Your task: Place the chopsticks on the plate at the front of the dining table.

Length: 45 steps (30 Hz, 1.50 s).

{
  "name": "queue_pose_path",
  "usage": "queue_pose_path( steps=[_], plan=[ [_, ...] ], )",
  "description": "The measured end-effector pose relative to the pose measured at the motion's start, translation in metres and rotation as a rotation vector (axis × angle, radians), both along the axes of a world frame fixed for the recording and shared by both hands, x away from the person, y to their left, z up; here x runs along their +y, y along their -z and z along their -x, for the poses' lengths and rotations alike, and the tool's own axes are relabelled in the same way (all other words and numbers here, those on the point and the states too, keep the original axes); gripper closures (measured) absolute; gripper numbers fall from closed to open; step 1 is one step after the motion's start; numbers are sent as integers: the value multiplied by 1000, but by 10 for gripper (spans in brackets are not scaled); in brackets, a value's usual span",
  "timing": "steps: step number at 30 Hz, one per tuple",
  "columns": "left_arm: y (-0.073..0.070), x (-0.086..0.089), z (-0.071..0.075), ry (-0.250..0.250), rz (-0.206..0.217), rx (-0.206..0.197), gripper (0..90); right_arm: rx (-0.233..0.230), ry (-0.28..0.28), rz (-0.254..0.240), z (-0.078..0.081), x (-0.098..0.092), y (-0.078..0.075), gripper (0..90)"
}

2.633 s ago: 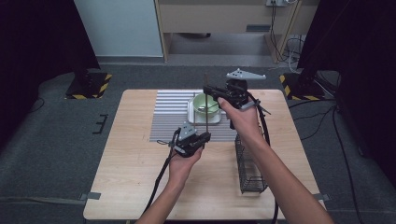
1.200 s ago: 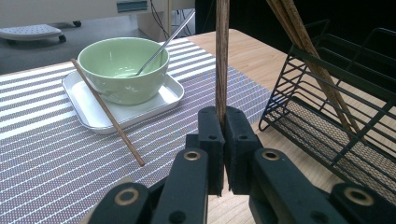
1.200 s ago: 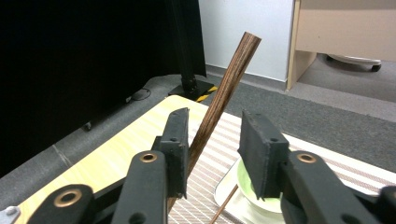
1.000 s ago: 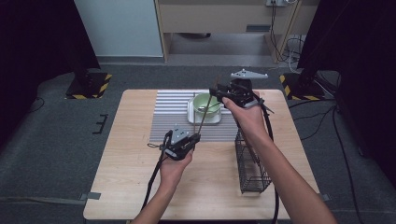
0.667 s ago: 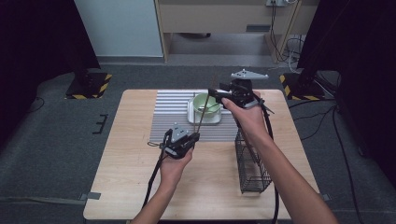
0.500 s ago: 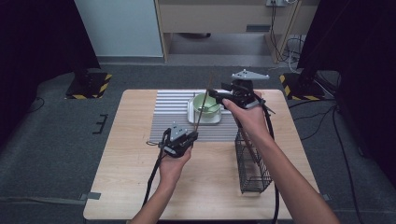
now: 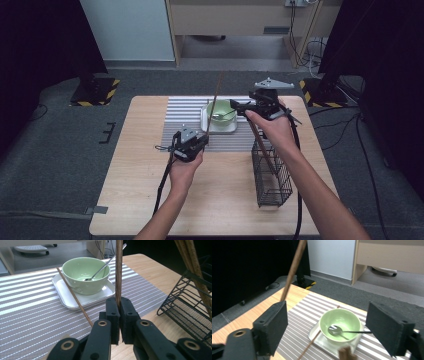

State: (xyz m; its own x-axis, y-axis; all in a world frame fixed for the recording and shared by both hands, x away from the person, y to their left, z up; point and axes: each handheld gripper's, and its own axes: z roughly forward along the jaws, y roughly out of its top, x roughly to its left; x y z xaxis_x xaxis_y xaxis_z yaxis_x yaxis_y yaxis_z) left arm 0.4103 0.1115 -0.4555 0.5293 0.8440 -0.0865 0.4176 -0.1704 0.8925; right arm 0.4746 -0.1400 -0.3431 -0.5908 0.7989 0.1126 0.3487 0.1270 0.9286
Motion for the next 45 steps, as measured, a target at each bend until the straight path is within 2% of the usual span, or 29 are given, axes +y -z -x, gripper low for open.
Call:
queue_pose_path(
  steps=[3, 10, 13, 18, 26, 36, 45],
  plan=[
    [0, 1, -1, -8, -4, 2, 861, -13, 21, 23, 0, -12, 2, 143],
    [1, 1, -5, -28, -14, -7, 861, 5, 76, 2, -3, -50, 12, 114],
    [2, 2, -7, -37, -13, -6, 861, 18, 87, 25, -4, -63, 16, 100],
    [4, 1, -10, -52, -19, -1, 861, 28, 136, 30, -5, -91, 29, 98],
    [7, 0, -14, -65, -32, 5, 861, 60, 202, 22, -5, -128, 55, 100],
    [7, -2, -13, -60, -34, 1, 861, 117, 253, 28, 2, -162, 95, 104],
    [7, -3, -13, -59, -39, 4, 860, 167, 289, 33, 8, -173, 132, 113]
  ],
)
